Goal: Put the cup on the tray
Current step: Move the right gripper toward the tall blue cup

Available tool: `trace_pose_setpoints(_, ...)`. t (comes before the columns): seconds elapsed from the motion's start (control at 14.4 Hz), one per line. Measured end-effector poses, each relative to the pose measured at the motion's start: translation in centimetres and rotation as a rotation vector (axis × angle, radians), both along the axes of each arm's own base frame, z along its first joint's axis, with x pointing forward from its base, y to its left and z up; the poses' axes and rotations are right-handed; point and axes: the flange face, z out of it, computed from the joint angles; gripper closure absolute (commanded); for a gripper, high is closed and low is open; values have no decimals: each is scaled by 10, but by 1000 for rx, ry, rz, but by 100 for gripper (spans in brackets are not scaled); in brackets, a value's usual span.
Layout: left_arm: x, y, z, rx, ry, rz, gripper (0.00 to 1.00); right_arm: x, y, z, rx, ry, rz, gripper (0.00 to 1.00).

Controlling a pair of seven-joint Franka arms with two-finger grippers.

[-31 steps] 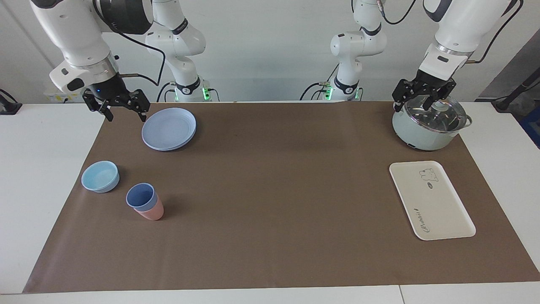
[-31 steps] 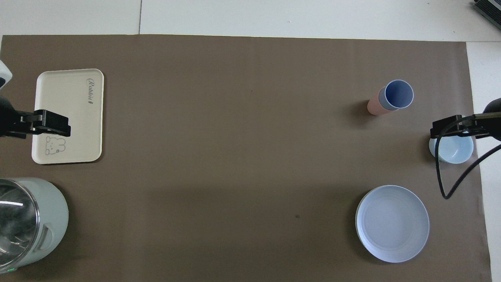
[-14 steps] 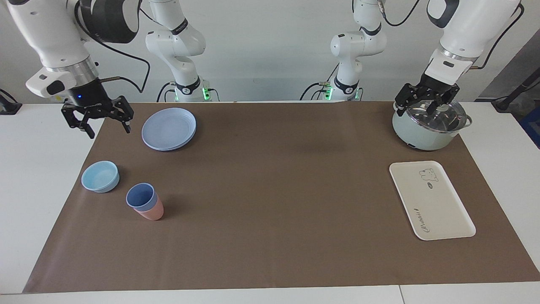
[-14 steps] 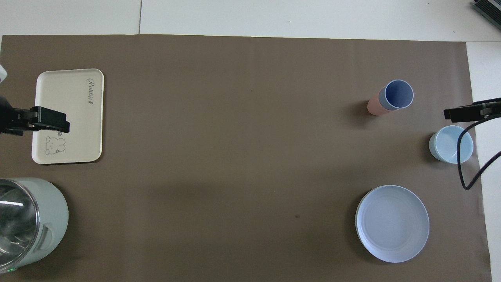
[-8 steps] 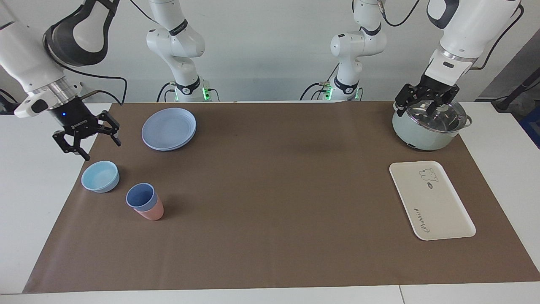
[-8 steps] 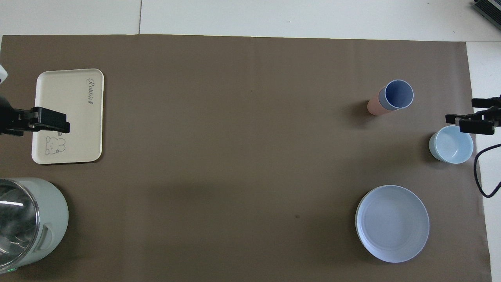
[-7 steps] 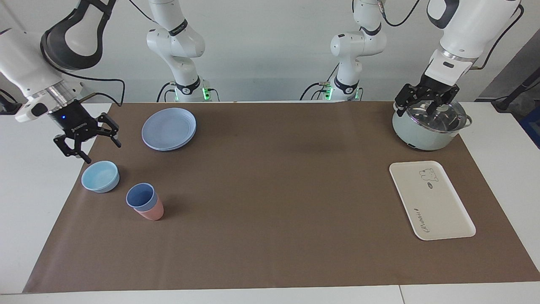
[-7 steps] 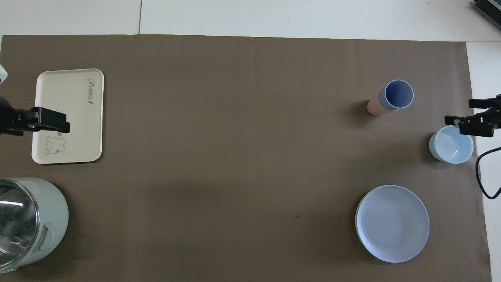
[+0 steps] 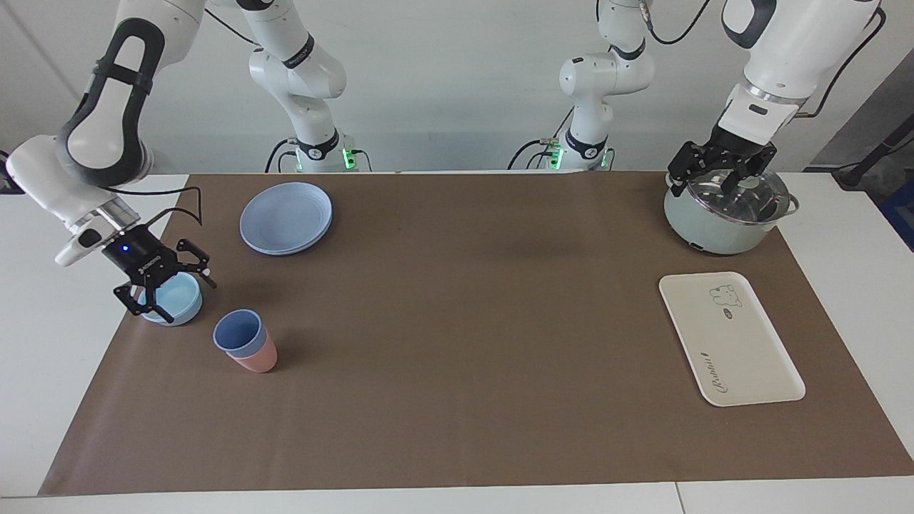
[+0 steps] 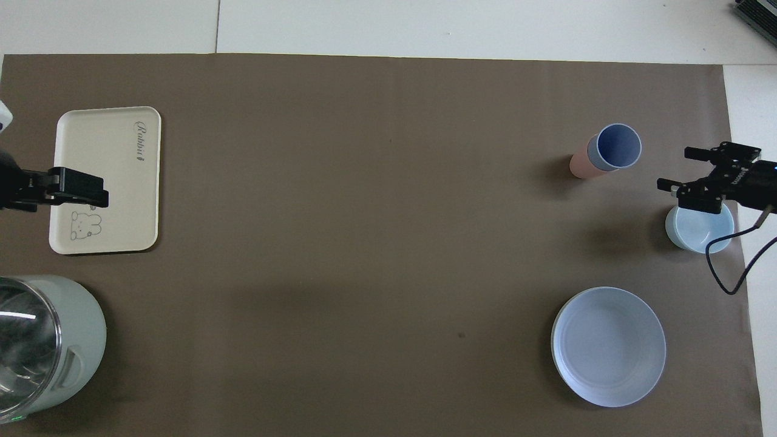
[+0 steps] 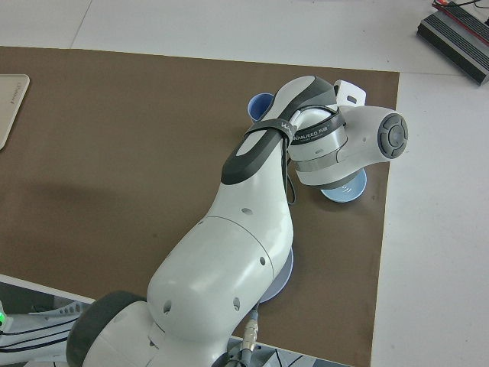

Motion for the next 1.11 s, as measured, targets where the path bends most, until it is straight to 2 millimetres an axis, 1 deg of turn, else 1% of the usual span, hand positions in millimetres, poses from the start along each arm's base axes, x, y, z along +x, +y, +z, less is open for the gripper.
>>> trace_pose_setpoints(0.21, -1, -1, -1, 0, 2, -2, 0, 2, 3, -20, 22, -35, 22, 0)
trace_pose_setpoints(0.55, -4, -3, -4, 1, 7, -5, 0, -3, 9, -62, 89, -124, 34, 0)
trace_pose_setpoints(0.69, -3, -4, -5, 0, 2, -5, 0, -1, 16, -83, 115, -167, 34, 0)
trace_pose_setpoints(0.83, -2, -4, -6, -1, -4, -5, 0, 1, 22, -99, 128, -192, 39, 0)
trace_pose_setpoints(0.97, -2, -4, -8, -1, -7, -5, 0, 3, 29, -105, 140, -194, 38, 0)
trace_pose_setpoints(1.11, -1, -4, -9, -1, -9, -5, 0, 7, 37, -107, 141, -214, 22, 0)
